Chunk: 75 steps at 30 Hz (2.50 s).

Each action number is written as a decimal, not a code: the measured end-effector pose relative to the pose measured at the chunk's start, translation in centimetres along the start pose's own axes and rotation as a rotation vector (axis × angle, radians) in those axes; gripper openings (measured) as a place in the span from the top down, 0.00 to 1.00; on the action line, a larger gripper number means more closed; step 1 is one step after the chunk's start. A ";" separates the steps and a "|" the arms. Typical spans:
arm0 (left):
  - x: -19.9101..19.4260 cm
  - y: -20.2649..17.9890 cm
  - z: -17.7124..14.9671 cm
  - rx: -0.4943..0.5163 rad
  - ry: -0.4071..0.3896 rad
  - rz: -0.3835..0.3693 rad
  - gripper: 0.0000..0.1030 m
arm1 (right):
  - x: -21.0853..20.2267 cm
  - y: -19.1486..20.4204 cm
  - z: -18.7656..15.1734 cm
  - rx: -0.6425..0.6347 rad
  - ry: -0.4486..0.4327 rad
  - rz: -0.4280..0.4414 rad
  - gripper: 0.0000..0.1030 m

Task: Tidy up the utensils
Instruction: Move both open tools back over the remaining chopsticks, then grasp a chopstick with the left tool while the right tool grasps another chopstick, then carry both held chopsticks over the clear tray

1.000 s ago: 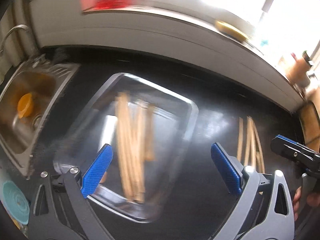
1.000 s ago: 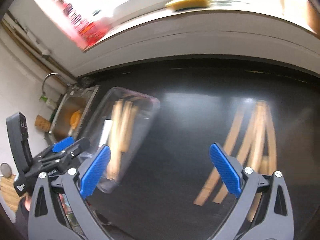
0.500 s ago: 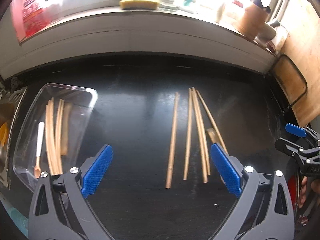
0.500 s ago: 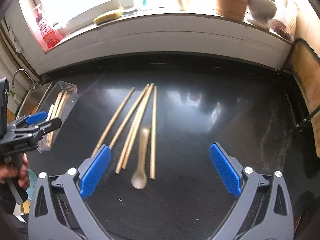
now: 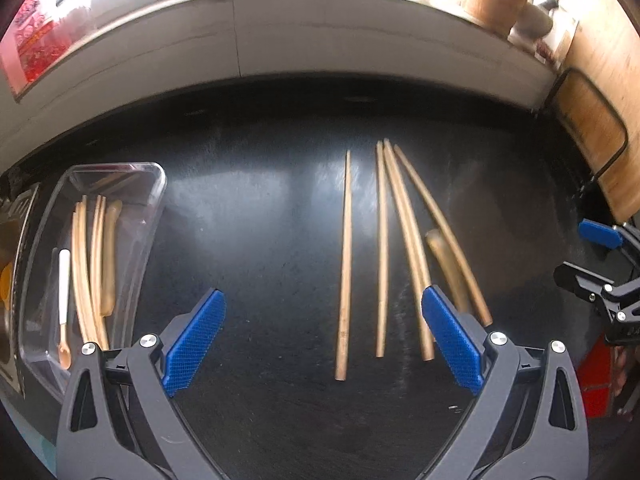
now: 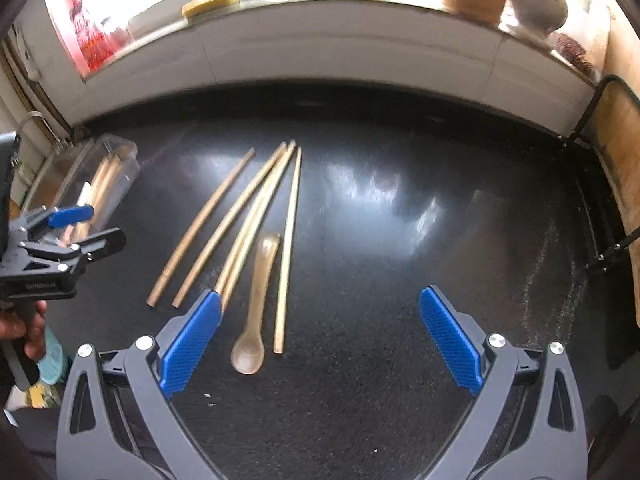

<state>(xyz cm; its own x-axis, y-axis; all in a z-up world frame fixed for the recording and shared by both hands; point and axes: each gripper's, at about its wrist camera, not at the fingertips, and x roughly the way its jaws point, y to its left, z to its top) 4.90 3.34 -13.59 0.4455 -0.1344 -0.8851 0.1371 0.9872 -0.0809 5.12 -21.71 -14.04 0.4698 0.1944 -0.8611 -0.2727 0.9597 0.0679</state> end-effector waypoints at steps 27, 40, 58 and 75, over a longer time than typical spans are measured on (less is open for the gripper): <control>10.9 -1.2 2.7 0.236 -0.025 -0.021 0.06 | 13.3 1.1 4.5 -0.093 0.118 -0.019 0.23; 9.6 -2.6 3.3 0.221 -0.047 -0.061 0.94 | 13.8 2.9 7.0 -0.110 0.121 0.028 0.92; 2.0 0.2 3.8 0.000 -0.026 -0.014 0.94 | 4.4 1.8 6.3 -0.007 0.019 0.065 0.92; -7.1 8.1 1.8 -0.171 -0.045 0.058 0.94 | -1.5 9.8 7.8 -0.020 -0.028 0.200 0.92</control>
<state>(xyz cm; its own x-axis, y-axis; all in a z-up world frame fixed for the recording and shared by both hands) 4.46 12.15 -7.07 0.4881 -0.0769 -0.8694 -0.0409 0.9930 -0.1108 8.27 -11.03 -8.15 0.4280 0.3871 -0.8167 -0.3792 0.8972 0.2265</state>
